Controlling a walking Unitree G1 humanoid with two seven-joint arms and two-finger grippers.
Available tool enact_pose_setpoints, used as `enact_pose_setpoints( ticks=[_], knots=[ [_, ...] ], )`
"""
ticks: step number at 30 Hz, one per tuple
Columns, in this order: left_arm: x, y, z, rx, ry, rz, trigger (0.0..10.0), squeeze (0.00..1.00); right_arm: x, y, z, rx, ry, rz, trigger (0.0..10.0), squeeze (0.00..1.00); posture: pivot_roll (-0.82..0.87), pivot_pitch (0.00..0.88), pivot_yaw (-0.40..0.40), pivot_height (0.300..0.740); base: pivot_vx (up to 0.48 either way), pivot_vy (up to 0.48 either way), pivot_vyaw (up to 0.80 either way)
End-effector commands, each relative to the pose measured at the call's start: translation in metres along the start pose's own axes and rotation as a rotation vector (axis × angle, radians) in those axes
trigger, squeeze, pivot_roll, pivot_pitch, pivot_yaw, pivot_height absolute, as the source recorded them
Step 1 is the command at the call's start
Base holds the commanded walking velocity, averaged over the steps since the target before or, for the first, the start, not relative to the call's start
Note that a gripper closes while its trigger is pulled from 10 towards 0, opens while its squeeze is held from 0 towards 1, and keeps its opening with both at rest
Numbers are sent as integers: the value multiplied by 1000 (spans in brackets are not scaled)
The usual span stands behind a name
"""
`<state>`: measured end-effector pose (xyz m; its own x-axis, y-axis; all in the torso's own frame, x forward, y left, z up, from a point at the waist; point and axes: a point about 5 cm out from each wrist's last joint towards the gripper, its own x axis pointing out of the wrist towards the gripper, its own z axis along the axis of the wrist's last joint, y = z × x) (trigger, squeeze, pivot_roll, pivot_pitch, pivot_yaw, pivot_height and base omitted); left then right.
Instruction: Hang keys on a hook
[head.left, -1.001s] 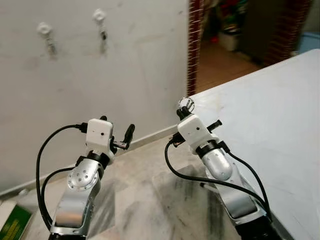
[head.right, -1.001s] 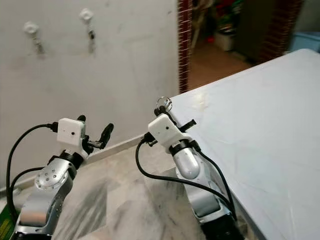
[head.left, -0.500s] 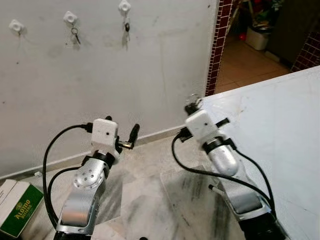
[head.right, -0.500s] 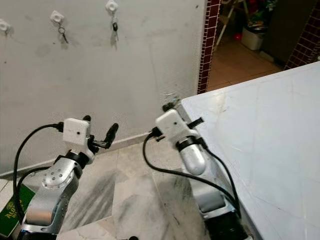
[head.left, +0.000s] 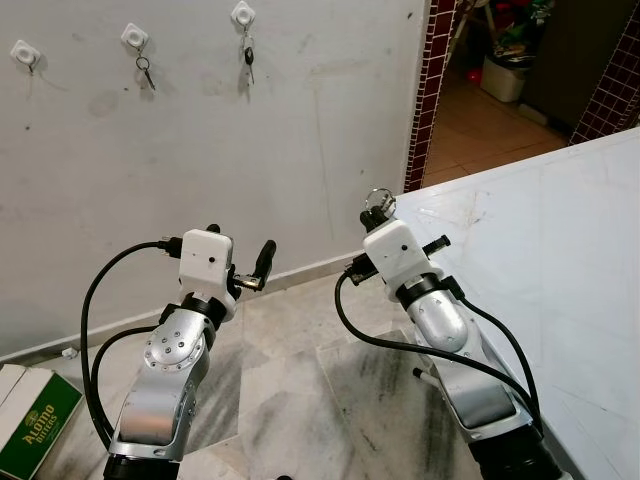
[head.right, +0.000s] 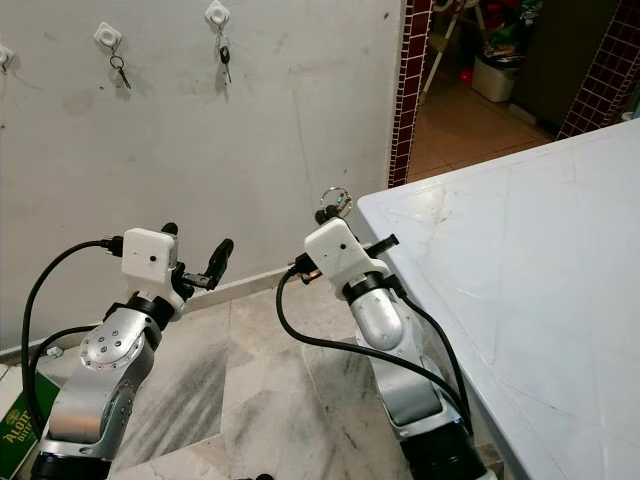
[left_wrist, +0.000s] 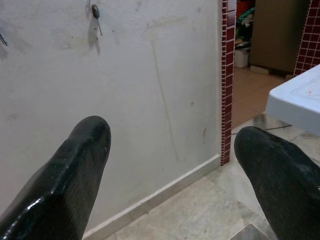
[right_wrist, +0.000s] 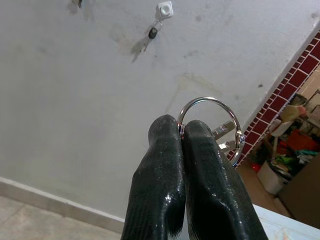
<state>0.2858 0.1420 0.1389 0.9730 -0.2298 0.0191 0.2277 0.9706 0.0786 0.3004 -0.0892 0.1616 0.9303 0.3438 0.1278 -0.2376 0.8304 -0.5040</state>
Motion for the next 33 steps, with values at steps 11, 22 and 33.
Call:
enact_pose_setpoints(
  ticks=[11,22,33],
  knots=[
    [-1,4,-2,13,14,11,10000,0,3,3,3,9,-4,13,10000,0,-34,52,77,740,0,0,0],
    [-1,4,-2,13,14,11,10000,0,3,3,3,9,-4,13,10000,0,-34,52,77,740,0,0,0],
    [-1,4,-2,13,14,11,10000,0,3,3,3,9,-4,13,10000,0,-34,52,77,740,0,0,0]
  ],
)
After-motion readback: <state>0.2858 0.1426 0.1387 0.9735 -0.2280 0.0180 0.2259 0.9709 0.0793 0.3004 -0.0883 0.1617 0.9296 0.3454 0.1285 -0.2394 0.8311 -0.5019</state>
